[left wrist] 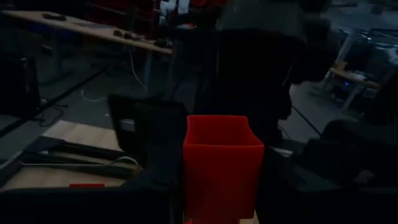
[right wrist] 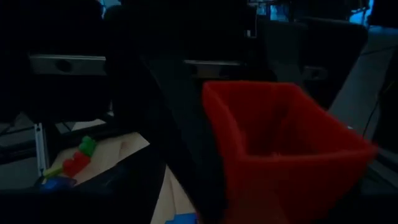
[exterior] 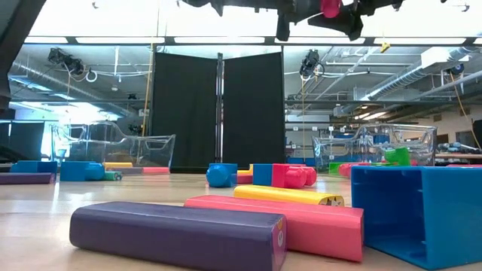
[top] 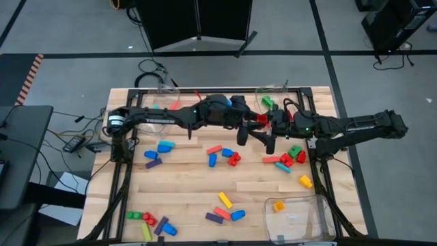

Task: Sort blocks by size
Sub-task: Put the yellow 1 stud game piece into the bottom transparent bin

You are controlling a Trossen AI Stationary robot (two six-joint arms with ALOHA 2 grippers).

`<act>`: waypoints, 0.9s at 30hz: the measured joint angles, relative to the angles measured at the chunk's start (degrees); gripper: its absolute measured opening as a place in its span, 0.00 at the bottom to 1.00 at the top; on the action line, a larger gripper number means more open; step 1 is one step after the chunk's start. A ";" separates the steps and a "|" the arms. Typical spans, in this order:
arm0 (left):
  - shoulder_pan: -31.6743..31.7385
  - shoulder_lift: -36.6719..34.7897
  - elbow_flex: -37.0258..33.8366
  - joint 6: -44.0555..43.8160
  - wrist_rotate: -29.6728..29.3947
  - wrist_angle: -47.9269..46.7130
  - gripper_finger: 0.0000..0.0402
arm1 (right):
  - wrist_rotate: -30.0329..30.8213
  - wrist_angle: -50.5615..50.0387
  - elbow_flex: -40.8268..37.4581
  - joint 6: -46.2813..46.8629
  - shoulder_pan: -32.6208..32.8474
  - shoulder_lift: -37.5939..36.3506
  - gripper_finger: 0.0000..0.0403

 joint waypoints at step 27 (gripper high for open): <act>0.61 0.72 0.61 2.83 2.77 1.48 0.35 | -2.12 -1.70 -0.04 -0.06 -0.83 -1.22 0.31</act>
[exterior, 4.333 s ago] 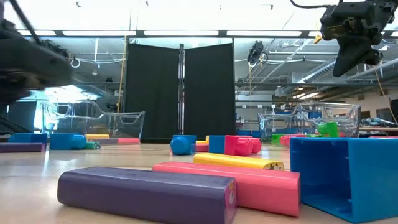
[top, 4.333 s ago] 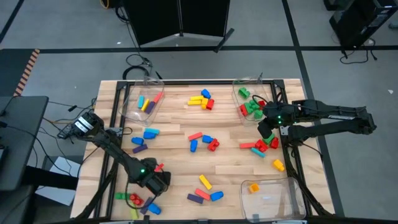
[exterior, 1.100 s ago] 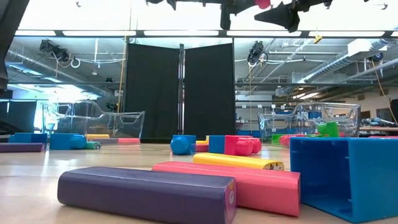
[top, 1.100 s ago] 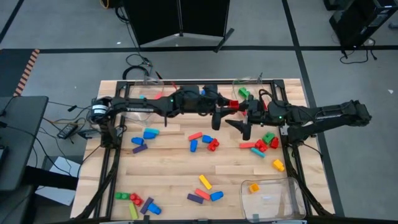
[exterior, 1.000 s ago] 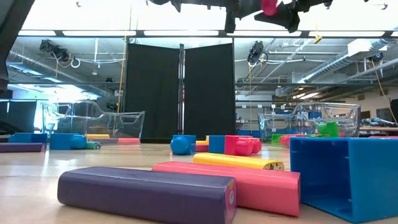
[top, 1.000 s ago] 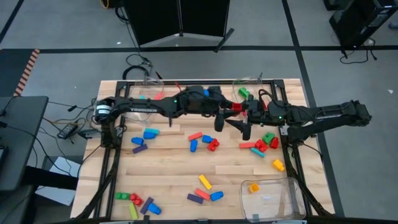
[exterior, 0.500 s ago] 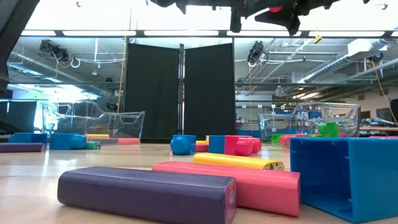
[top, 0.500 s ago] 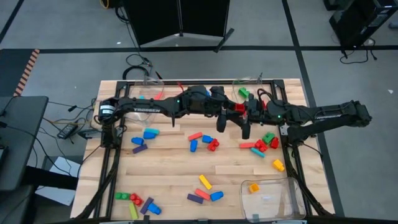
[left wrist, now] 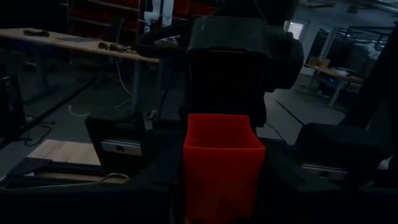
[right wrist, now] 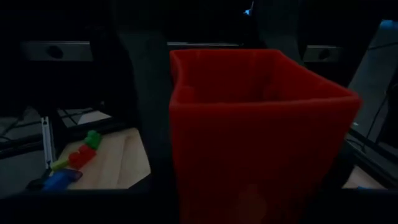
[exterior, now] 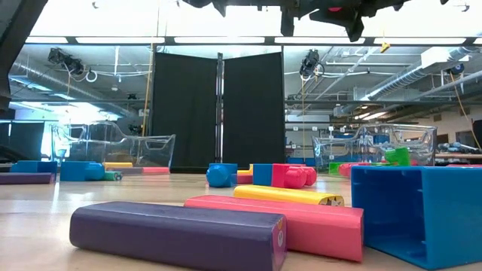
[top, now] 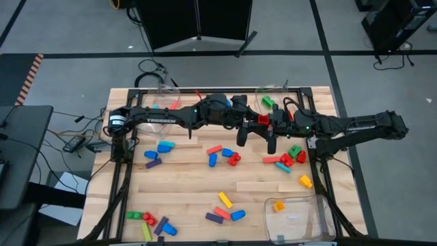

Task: Sort blocks by size
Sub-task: Put the yellow 1 stud game piece into the bottom transparent bin

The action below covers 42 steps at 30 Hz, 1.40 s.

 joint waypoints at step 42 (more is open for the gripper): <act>0.69 -0.45 -0.28 -0.52 -0.33 -0.51 0.51 | -0.90 -10.92 0.11 6.56 0.04 -7.93 0.30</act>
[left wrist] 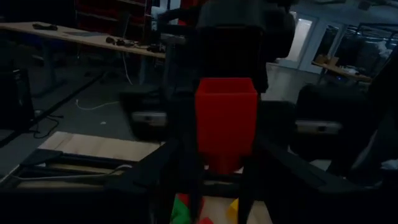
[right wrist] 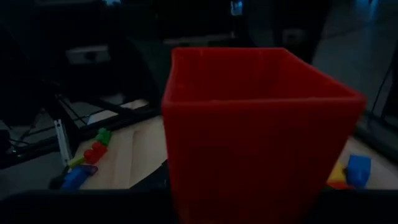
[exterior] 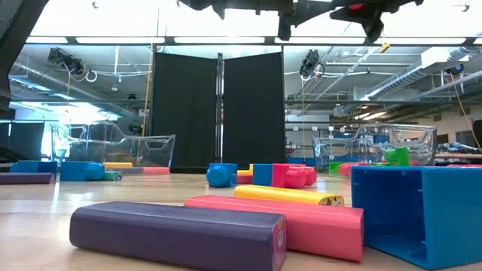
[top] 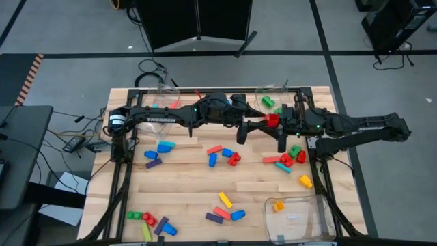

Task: Sort blocks by size
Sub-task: Put the yellow 1 stud game piece into the bottom transparent bin

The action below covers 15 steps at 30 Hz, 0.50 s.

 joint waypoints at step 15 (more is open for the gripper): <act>2.08 -9.93 0.11 0.94 5.36 -22.05 0.51 | -0.09 -38.76 12.93 9.43 7.27 -5.66 0.29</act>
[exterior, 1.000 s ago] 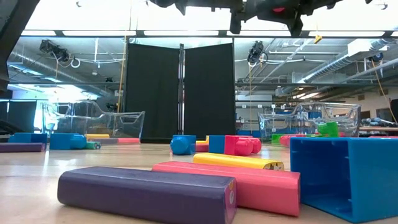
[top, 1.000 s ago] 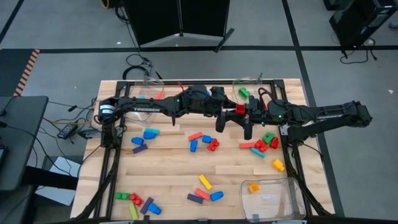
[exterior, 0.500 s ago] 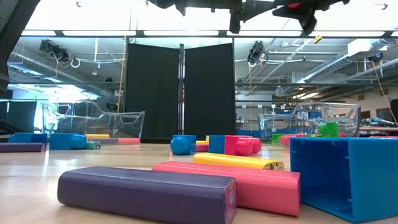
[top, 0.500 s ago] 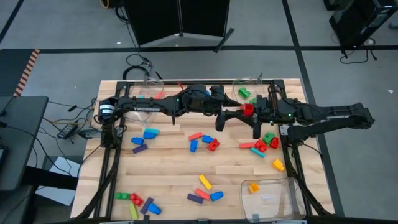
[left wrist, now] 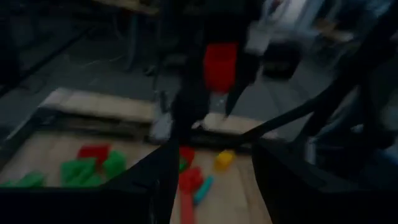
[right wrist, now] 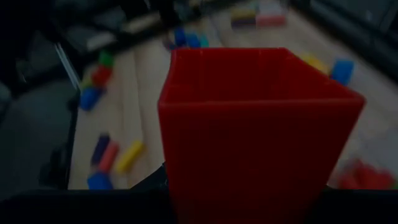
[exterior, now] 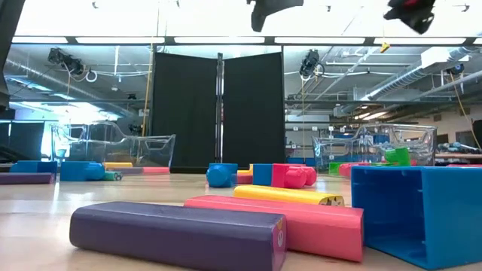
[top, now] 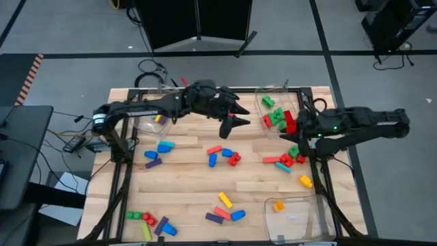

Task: Sort blocks by size
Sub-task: Put the yellow 1 stud game piece into the bottom transparent bin

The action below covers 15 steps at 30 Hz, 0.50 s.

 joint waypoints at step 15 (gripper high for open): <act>-10.71 -3.74 -14.77 -5.20 -10.97 7.17 0.51 | -5.83 -31.92 17.21 33.84 20.48 19.46 0.29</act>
